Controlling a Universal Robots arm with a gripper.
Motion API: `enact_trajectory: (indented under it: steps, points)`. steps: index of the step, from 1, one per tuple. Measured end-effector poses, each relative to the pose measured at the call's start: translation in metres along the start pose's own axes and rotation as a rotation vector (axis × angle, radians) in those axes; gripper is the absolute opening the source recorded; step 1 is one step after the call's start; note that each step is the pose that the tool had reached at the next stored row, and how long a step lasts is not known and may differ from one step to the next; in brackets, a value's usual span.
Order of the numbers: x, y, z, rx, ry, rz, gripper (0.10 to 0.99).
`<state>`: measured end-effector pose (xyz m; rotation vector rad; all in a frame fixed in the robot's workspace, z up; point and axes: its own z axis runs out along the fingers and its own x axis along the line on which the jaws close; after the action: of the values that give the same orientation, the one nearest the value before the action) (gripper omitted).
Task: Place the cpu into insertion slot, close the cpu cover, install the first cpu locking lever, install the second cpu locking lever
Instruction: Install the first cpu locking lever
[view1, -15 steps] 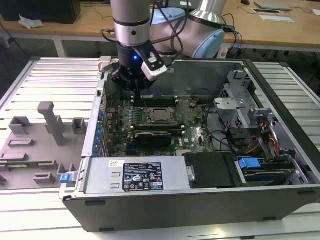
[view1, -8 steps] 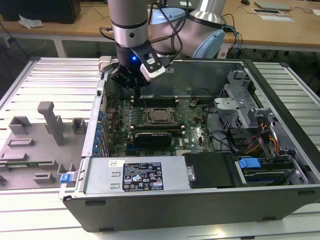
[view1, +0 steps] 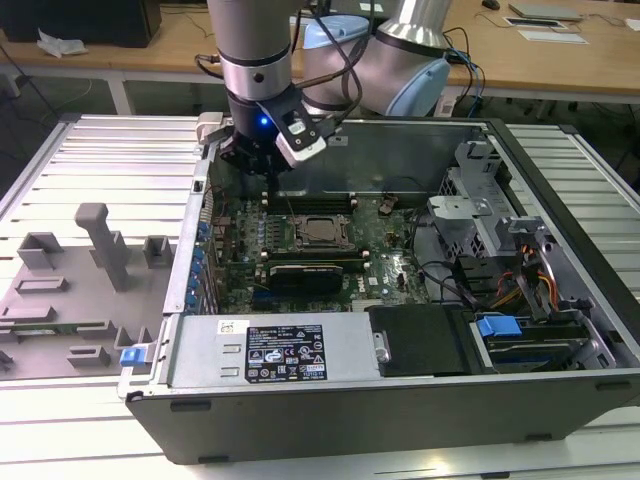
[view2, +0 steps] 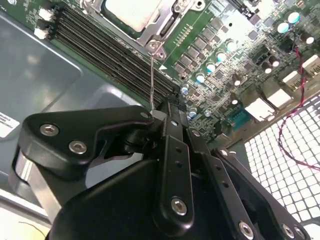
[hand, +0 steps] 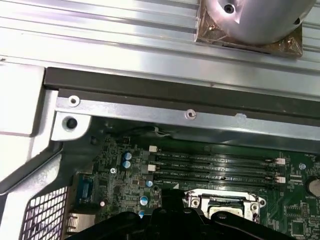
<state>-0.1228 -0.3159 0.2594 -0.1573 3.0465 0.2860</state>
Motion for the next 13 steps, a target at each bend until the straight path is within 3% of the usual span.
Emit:
enact_trajectory:
  steps: [3, 13]
  points:
    - [-0.0064, -0.0010, 0.0008, -0.001, -0.0001, 0.000, 0.106]
    - [-0.0437, -0.0122, 0.0042, -0.004, -0.0004, 0.000, 0.106]
